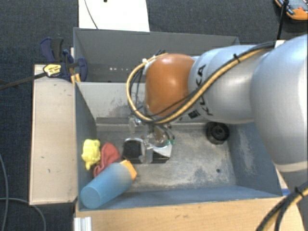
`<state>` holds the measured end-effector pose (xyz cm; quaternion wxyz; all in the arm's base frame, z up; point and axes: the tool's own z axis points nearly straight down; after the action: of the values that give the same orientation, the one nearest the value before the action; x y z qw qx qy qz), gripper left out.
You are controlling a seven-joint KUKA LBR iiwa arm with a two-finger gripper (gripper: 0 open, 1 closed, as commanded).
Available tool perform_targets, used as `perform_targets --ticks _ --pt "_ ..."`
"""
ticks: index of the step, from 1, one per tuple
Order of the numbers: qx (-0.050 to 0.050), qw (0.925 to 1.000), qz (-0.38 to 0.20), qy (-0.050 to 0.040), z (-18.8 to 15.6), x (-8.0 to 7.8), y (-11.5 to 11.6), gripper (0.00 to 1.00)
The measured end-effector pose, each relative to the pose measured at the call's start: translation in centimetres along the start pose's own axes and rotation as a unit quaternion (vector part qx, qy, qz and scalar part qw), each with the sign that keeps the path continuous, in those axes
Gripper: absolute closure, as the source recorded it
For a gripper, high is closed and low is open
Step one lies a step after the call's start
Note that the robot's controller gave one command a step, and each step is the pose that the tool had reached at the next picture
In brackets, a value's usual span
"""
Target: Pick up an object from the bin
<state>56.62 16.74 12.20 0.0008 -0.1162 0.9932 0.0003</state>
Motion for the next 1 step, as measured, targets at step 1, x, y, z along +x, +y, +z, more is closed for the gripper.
perform_targets --ticks 1 --pt "-0.002 0.995 -0.1 -0.0015 4.18 -0.65 -1.26 1.0"
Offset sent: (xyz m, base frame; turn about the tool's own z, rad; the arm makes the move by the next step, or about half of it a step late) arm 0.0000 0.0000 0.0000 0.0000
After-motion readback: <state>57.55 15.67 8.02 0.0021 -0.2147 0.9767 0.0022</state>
